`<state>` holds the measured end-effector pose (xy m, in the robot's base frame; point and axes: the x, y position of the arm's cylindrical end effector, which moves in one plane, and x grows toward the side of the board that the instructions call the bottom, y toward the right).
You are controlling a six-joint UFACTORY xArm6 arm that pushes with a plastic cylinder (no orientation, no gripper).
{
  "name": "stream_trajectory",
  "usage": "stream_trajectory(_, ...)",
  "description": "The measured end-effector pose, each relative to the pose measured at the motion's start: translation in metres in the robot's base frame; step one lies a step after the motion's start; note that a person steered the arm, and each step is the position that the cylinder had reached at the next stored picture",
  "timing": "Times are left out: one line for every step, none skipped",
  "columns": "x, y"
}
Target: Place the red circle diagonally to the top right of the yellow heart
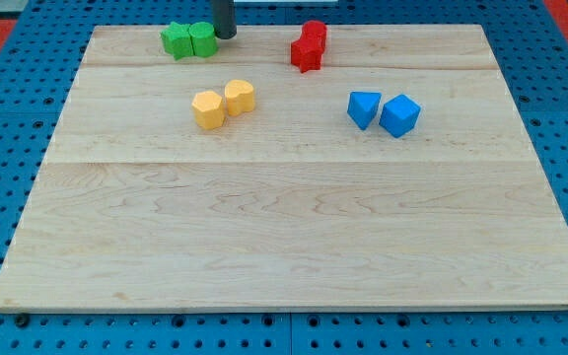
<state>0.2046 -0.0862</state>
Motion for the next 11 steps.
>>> stream_trajectory(0.000, 0.006)
stream_trajectory(-0.002, 0.069)
stream_trajectory(-0.003, 0.109)
stream_trajectory(-0.002, 0.146)
stream_trajectory(0.020, 0.148)
stream_trajectory(0.030, 0.143)
stream_trajectory(0.041, 0.139)
stream_trajectory(0.063, 0.138)
stream_trajectory(0.078, 0.135)
stream_trajectory(0.078, 0.128)
stream_trajectory(0.076, 0.103)
